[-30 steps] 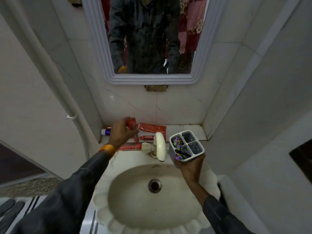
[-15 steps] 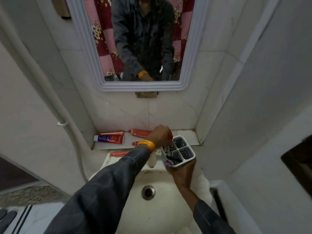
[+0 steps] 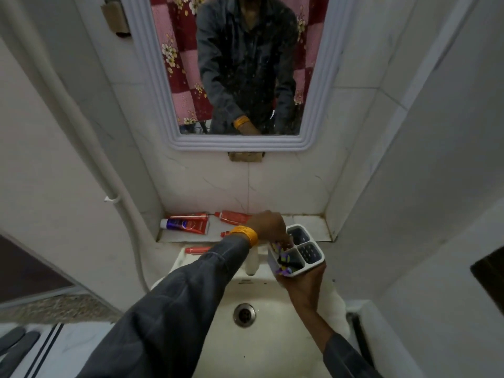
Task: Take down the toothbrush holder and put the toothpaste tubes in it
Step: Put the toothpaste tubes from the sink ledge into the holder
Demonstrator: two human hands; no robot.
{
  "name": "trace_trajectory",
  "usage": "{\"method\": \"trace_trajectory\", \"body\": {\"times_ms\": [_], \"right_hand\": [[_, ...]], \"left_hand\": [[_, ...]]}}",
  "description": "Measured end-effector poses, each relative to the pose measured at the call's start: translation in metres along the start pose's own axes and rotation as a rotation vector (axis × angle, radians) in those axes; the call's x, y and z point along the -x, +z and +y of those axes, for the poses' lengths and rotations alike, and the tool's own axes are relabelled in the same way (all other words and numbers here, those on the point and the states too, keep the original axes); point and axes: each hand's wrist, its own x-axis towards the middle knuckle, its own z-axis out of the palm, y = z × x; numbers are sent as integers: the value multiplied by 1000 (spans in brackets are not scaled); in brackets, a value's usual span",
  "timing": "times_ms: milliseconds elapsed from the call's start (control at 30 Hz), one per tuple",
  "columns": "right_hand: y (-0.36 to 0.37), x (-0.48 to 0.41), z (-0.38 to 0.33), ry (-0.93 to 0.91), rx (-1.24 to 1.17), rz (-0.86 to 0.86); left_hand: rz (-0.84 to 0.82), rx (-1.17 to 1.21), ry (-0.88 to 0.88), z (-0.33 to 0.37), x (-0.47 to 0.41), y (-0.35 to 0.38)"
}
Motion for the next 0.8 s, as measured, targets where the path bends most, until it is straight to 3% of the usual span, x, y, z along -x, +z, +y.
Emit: {"method": "trace_trajectory", "body": {"times_ms": [100, 167, 267, 367, 500, 733, 800], "right_hand": [[-4, -5, 10, 25, 50, 25], [-7, -5, 9, 13, 70, 38], [-6, -2, 1, -12, 80, 29], [-5, 2, -1, -42, 49, -27], [-1, 11, -13, -47, -68, -12], [4, 13, -12, -15, -72, 8], [3, 11, -10, 0, -30, 6]], "left_hand": [[225, 189, -55, -58, 8, -23], [359, 121, -196, -114, 16, -28], [314, -8, -411, -192, 27, -14], [251, -131, -455, -241, 21, 11], [221, -336, -413, -260, 5, 22], [211, -236, -345, -241, 2, 11], [246, -101, -409, -239, 0, 13]]}}
